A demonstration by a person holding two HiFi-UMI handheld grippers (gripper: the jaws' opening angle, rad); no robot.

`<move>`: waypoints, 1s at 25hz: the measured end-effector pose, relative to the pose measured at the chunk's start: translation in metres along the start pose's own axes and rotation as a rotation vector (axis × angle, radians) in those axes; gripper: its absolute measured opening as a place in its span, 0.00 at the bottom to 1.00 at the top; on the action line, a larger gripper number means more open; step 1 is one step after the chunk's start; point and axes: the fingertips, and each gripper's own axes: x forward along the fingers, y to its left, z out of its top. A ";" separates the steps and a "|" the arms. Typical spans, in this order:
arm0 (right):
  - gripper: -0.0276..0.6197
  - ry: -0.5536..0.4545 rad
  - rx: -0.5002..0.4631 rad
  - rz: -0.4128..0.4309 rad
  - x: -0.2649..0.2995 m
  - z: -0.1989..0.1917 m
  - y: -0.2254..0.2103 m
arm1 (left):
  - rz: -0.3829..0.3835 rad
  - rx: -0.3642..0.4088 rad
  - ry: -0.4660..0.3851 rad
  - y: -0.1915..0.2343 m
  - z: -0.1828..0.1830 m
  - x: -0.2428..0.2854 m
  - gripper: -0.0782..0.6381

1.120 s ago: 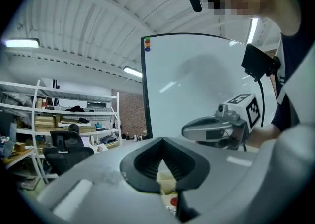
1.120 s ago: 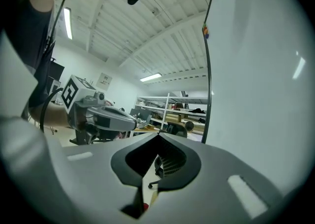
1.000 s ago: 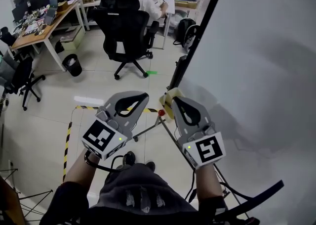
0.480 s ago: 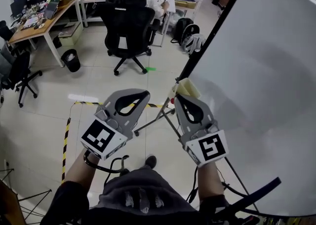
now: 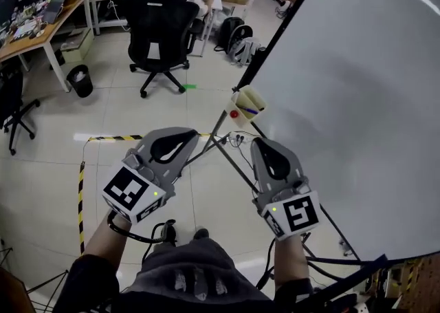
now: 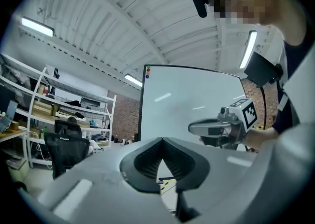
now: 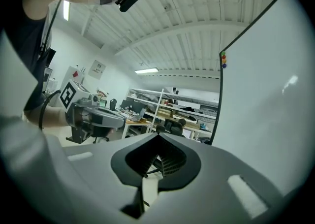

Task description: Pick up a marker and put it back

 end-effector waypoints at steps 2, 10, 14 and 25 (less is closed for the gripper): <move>0.05 0.002 -0.006 -0.022 -0.021 0.003 0.000 | -0.017 -0.007 0.000 -0.016 0.001 -0.001 0.12; 0.05 -0.034 0.001 -0.006 -0.133 0.004 0.007 | -0.025 0.017 0.020 -0.126 0.008 -0.005 0.12; 0.05 -0.059 -0.006 0.049 -0.212 -0.004 0.023 | 0.023 0.049 0.000 -0.208 0.009 -0.018 0.12; 0.05 -0.152 0.012 0.186 -0.323 -0.002 0.053 | 0.091 0.131 0.068 -0.348 0.010 -0.048 0.12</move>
